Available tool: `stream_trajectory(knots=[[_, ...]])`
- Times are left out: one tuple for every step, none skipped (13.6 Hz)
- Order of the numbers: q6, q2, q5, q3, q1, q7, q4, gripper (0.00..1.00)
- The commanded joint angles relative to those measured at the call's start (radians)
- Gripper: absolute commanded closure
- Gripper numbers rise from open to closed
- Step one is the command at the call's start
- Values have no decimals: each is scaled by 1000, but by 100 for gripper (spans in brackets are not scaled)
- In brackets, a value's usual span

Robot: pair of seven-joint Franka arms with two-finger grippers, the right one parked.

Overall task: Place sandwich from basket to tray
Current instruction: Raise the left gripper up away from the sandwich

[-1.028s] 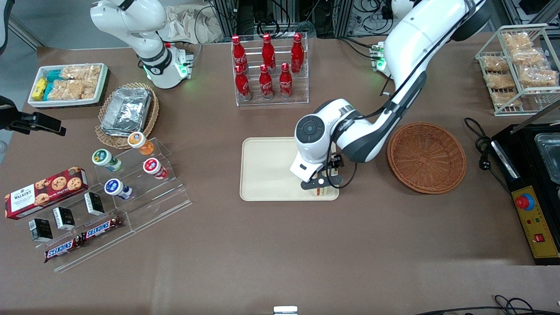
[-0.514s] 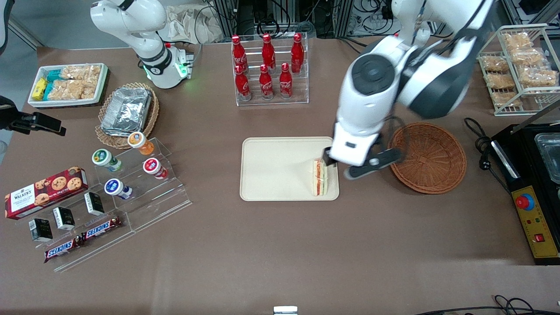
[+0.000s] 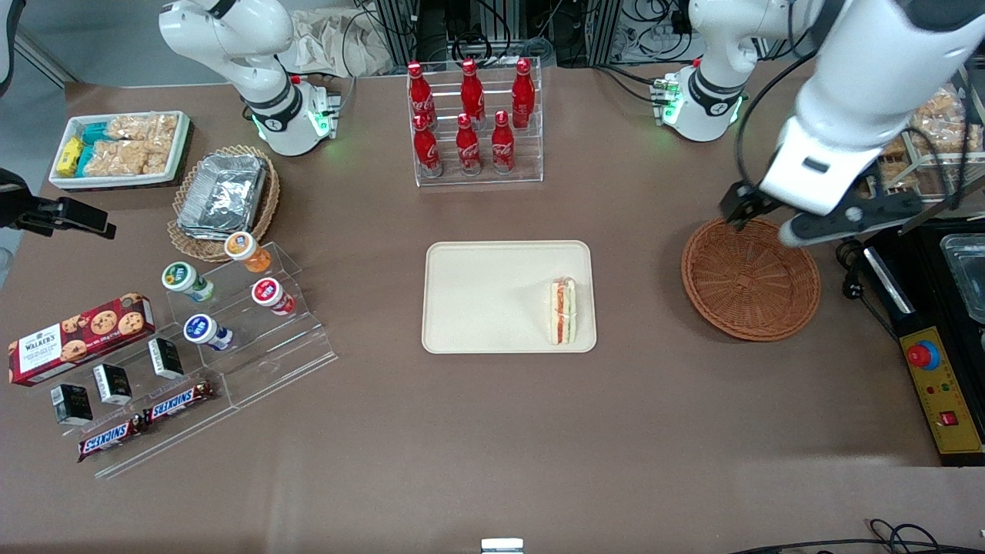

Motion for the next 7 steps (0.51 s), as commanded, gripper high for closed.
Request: stream_trajectory(knots=[[30, -141, -70, 144, -17, 301, -150, 0], [24, -147, -87, 193, -16, 390, -142, 0], [16, -147, -105, 218, -14, 453, -129, 0], [16, -141, -107, 224, -13, 496, -109, 0], [16, -129, -103, 218, 5, 506, -93, 0], [16, -115, -97, 203, 18, 495, -87, 0], [16, -110, -95, 187, 21, 471, -86, 0]])
